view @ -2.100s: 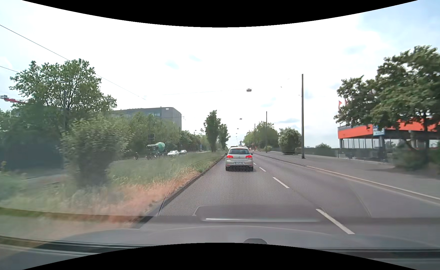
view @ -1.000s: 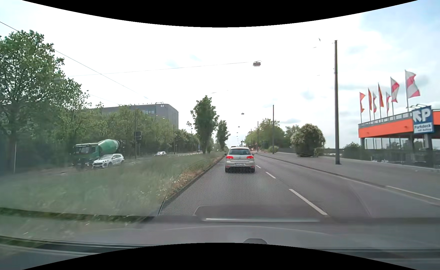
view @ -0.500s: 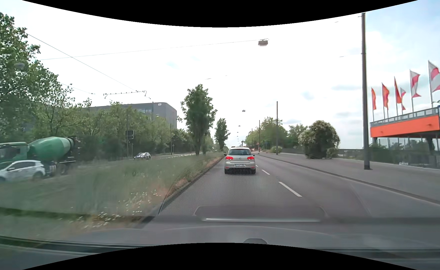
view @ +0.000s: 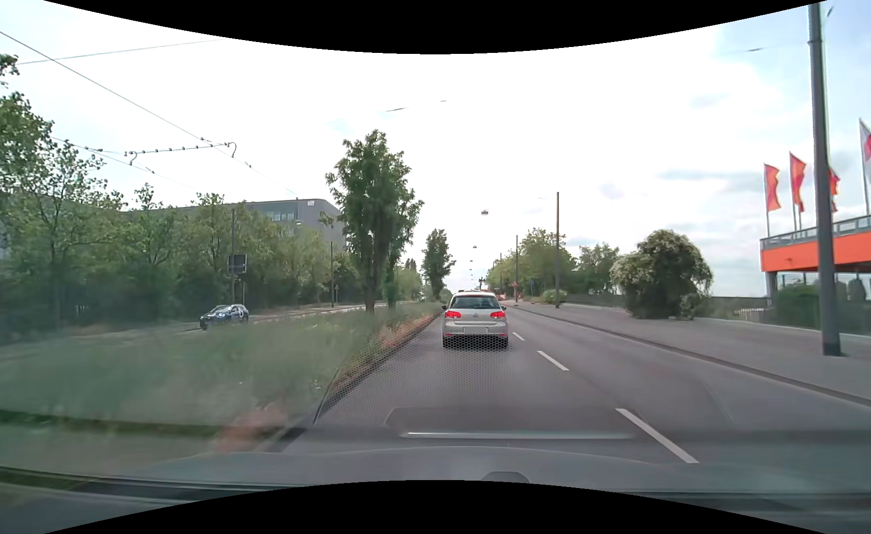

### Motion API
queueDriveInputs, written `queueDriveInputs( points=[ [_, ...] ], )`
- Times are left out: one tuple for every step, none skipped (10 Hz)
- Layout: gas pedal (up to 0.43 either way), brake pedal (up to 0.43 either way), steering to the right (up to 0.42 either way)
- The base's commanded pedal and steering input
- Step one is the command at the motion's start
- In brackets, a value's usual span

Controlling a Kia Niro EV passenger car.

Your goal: Follow the waypoints while adhering to traffic rules and regulations

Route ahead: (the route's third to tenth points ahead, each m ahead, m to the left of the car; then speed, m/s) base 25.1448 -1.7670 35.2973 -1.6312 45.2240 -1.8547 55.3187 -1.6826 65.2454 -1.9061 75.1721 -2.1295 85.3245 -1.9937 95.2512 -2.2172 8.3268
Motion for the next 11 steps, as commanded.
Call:
queueDriveInputs(
  points=[
    [0.11, 0.0, -0.005],
    [0.11, 0.0, -0.005],
    [0.11, 0.0, -0.005],
    [0.11, 0.0, -0.005],
    [0.11, 0.0, -0.005],
    [0.11, 0.0, -0.005],
    [0.11, 0.0, -0.005],
    [0.11, 0.0, -0.005],
    [0.11, 0.0, -0.005],
    [0.11, 0.0, -0.005],
    [0.098, 0.0, -0.005]
  ],
)
